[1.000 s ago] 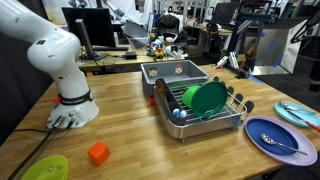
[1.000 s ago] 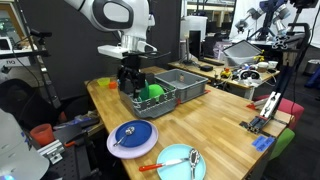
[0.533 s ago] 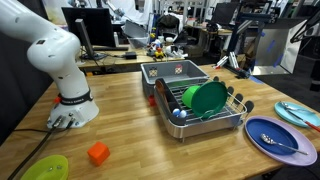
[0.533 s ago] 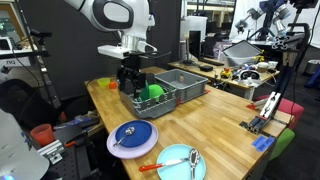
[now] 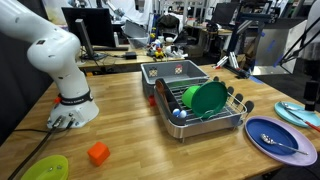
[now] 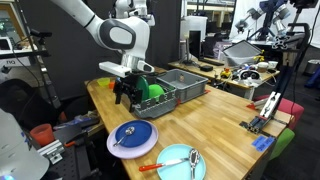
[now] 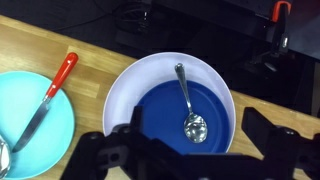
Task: Pick the spoon and put it on the light blue plate
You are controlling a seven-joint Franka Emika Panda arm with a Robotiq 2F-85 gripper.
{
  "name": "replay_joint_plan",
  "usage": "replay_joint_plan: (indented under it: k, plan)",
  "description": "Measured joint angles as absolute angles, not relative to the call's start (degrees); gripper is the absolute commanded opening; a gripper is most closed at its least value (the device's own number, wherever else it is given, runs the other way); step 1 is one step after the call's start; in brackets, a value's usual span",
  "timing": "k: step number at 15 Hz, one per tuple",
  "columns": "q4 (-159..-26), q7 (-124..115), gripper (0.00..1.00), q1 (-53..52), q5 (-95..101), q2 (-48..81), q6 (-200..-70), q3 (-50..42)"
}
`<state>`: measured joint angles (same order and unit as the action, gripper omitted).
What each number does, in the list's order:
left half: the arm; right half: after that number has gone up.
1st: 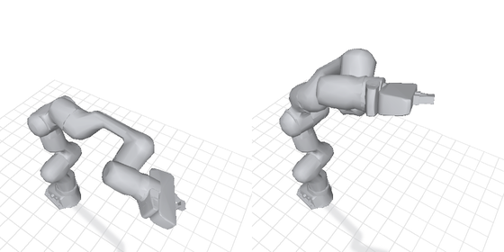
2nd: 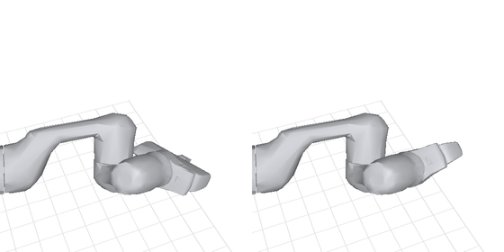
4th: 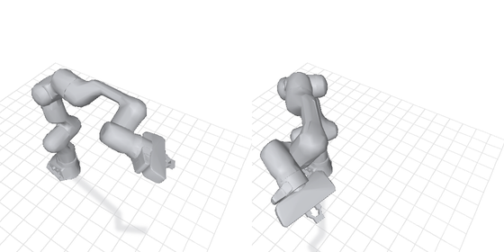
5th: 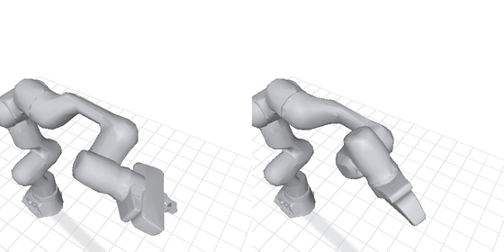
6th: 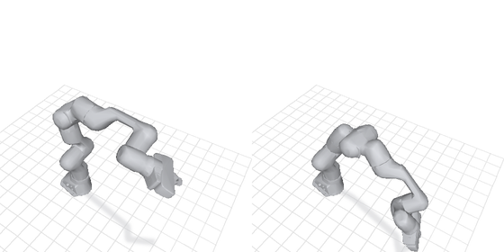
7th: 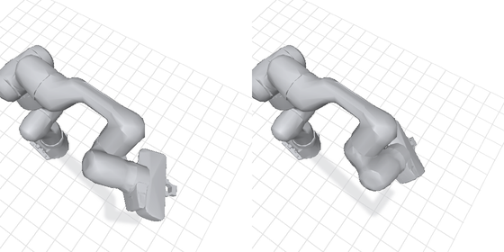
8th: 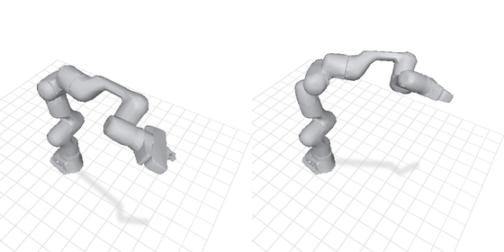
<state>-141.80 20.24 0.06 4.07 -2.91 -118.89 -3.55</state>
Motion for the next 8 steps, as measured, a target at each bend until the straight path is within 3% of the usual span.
replay_joint_plan:
  k: [8]
  plan:
    - [-143.44, 26.9, 1.0, -1.16, 8.36, 5.49, -120.28, 0.45]
